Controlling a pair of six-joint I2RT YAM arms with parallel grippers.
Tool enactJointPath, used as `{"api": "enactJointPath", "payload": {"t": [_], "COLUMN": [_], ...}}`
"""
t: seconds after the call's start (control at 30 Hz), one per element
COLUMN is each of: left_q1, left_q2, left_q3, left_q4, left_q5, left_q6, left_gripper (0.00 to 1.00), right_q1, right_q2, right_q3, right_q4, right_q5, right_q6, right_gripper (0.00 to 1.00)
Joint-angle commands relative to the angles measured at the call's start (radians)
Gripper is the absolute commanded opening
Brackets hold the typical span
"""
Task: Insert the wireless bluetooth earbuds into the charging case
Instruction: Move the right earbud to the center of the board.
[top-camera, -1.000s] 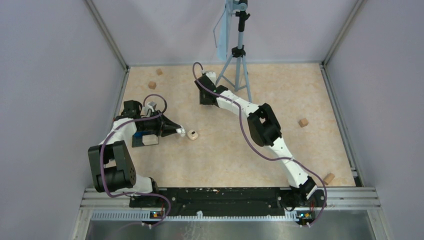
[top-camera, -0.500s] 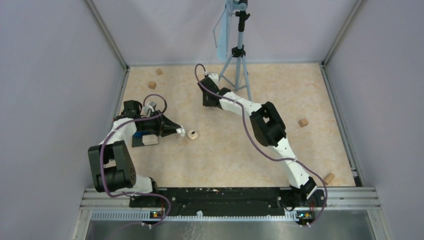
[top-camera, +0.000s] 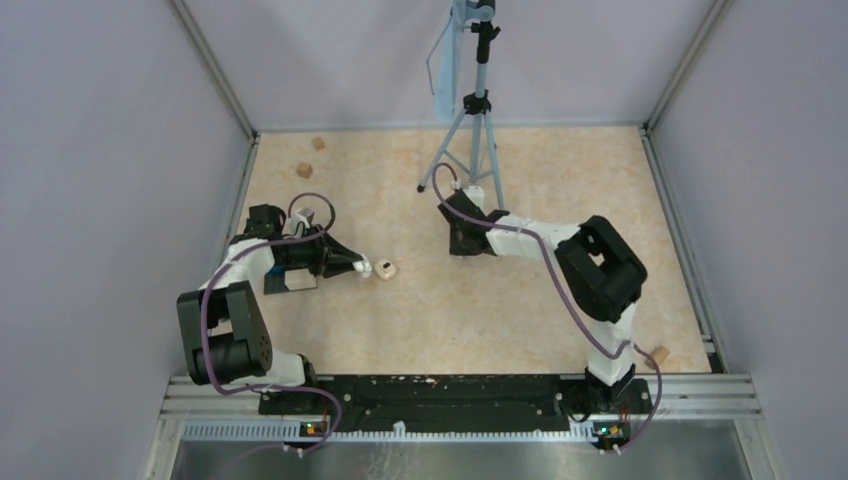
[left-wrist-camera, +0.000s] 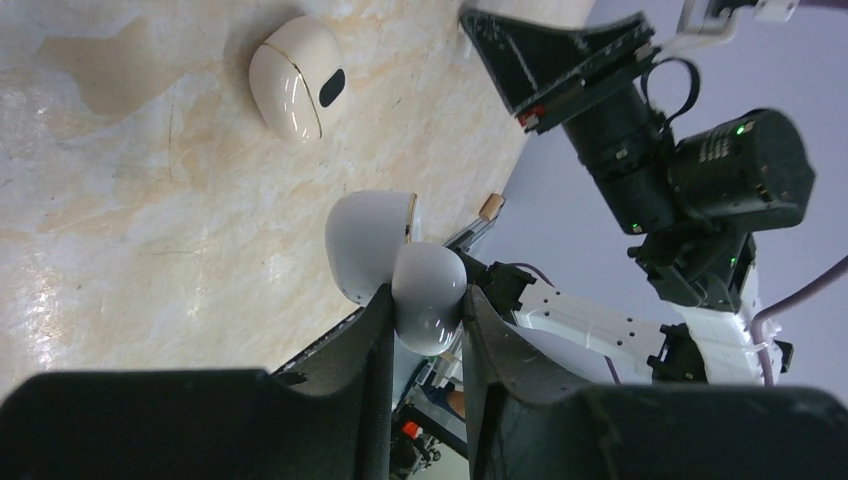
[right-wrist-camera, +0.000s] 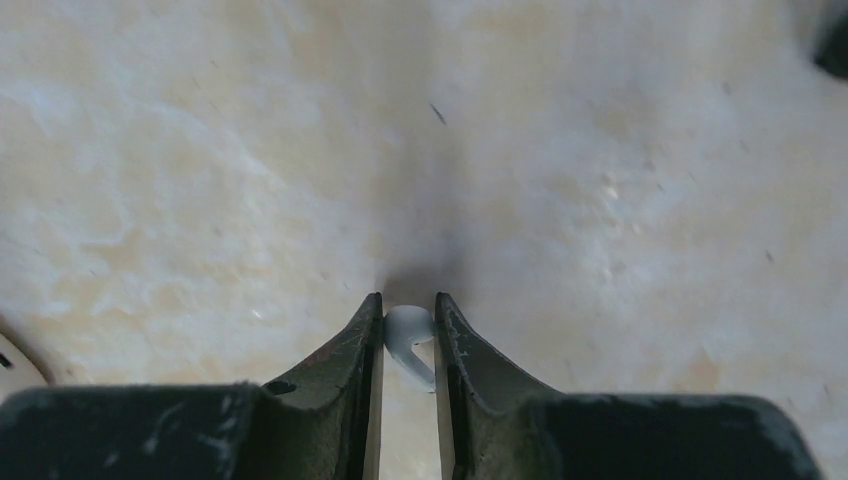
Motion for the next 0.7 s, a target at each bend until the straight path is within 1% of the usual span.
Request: {"api": "enactJointPath", "payload": {"t": [0.0,0.13,0.27,0.53,0.67], "left_q1": [0.001,-0.002,-0.003,-0.003,-0.004], "left_q2": [-0.037,-0.036,-0.036,-0.047,-0.053], "left_q3": [-0.011,-0.01,-0.006,-0.006,-0.008], "left_q4": [0.039,0.04,0.04,0.039,0.032], "left_q5": [0.012,0.011,0.005,0.002,0.002], "left_q6": [0.009,0.009,0.009,0.006,0.009], "left_gripper": [0.0,0.0,0.0,0.0,0.0], "right_q1": [-0.005,-0.005,-0.005,-0.005,-0.005], "right_q2": [-0.196,-0.321,-0.396,-0.403,-0.383], "right_q3": [-0.186,-0.355,-0.429,-0.413,-0.385], "right_q4": [0.03,0.036,0.009,-0.061,-0.083], "right_q5": [0.015,0.0,-0.009,-0.018,-0.054], "right_q6": [0.073,0.112,0.111,-0.01,-0.094], "right_gripper": [0.09,0.1,0.14,0.32,0.34]}}
